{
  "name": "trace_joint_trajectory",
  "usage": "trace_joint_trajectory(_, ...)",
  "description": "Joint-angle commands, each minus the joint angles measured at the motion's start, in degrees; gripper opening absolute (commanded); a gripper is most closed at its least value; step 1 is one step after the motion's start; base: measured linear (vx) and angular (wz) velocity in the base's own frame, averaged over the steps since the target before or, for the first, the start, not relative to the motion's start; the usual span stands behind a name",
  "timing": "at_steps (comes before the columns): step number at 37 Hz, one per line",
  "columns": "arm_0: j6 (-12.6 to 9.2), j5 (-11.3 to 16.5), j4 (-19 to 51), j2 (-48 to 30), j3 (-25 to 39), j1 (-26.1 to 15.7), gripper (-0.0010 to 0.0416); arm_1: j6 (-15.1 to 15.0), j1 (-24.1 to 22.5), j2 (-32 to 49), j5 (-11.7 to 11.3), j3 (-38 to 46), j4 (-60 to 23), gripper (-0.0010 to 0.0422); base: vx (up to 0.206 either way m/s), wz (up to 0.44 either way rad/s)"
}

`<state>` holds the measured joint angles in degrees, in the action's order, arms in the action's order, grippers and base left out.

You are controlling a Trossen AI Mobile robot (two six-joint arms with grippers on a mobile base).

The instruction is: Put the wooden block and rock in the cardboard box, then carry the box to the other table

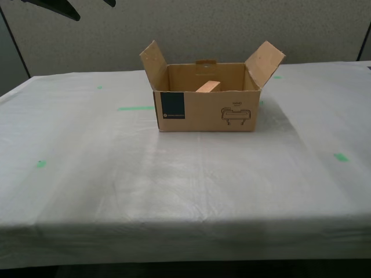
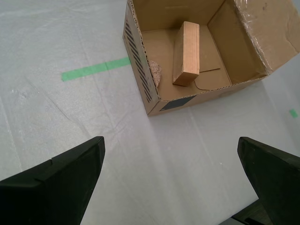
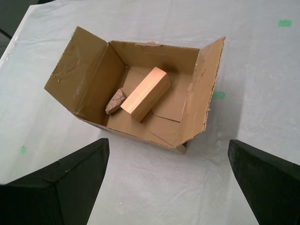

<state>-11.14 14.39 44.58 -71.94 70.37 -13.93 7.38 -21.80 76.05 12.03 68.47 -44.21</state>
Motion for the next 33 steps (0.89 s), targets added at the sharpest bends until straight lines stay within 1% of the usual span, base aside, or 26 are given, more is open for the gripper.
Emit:
trace_joint_trajectory(1, 0.0, -0.2, 0.0, 0.0, 0.1, 0.0, 0.0352, 0.1, 0.0, 0.0, -0.1, 0.0, 0.0, 0.0387, 0.000, 0.000)
trace_joint_trajectory(33, 0.0, -0.2, 0.0, 0.0, 0.1, 0.0, 0.0352, 0.1, 0.0, 0.0, -0.1, 0.0, 0.0, 0.0387, 0.000, 0.000)
